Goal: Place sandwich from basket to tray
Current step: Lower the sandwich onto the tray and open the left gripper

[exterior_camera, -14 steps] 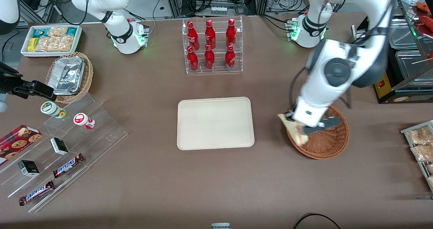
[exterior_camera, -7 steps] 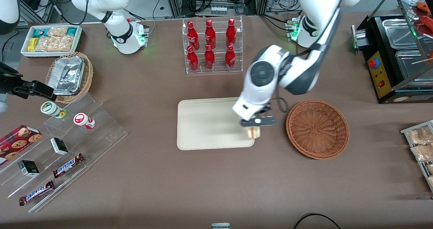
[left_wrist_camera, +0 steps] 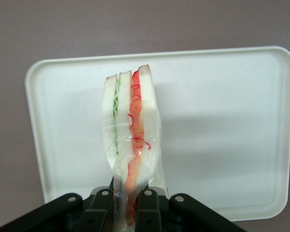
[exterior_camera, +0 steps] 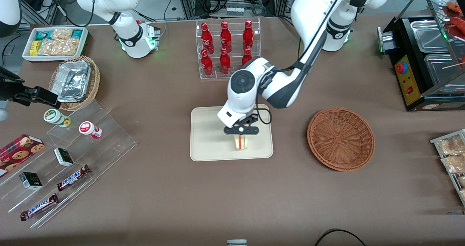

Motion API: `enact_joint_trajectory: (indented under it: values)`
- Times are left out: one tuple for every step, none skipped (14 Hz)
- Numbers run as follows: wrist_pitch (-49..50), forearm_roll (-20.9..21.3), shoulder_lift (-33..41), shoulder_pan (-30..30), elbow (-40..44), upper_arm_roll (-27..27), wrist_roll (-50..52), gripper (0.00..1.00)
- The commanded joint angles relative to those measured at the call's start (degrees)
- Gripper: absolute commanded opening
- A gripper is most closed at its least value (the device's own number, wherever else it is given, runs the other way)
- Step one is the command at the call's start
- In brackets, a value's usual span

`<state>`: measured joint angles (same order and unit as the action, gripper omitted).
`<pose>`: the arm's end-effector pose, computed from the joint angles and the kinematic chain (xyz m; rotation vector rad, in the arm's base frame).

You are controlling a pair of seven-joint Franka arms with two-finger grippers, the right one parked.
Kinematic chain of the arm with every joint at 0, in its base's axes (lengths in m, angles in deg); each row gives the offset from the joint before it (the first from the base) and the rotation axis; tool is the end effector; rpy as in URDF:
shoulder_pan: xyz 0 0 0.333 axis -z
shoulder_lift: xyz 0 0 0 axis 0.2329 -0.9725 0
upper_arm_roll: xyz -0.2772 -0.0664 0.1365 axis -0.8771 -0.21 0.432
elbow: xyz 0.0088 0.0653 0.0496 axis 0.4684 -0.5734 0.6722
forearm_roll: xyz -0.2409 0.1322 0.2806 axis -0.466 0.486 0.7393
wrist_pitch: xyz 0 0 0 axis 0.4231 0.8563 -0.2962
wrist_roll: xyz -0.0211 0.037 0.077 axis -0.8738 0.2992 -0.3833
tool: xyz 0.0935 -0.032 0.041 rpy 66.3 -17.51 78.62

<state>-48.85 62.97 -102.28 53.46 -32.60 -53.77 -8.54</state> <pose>0.5141 -0.5041 0.2972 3.1035 -0.0519 0.0070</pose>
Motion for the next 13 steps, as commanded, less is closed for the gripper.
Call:
enact_joint_trajectory:
  values:
    - [-1.92, 1.25, -2.82, 2.54, 2.36, 0.92, 1.52, 0.0]
    - [-1.93, 1.25, -3.43, 2.55, 2.63, 0.92, 1.52, 0.0]
    - [-1.93, 1.34, -4.22, 2.63, 3.15, 0.92, 1.52, 0.0]
    - [-1.93, 2.03, -4.93, 2.64, 3.59, 0.92, 1.52, 0.0]
    - [-2.01, 2.65, -5.46, 3.16, 3.68, 0.92, 1.96, 0.0]
    - [-2.02, 2.83, -5.81, 3.34, 3.77, 0.92, 2.31, 0.0]
    - [-2.36, 2.83, -6.25, 3.34, 3.77, 0.92, 2.31, 0.0]
    - [-3.15, 2.83, -6.51, 3.43, 3.77, 0.92, 2.31, 0.0]
    - [-3.77, 2.83, -6.78, 3.43, 3.77, 0.92, 2.31, 0.0]
    - [-3.86, 2.83, -6.95, 3.86, 3.77, 0.92, 2.22, 0.0]
    - [-3.86, 2.92, -7.13, 4.47, 3.68, 0.92, 2.31, 0.33]
    - [-3.86, 3.01, -7.22, 4.57, 3.6, 0.92, 2.14, 0.87]
    - [-3.86, 3.1, -7.13, 4.57, 3.59, 0.92, 1.87, 1.0]
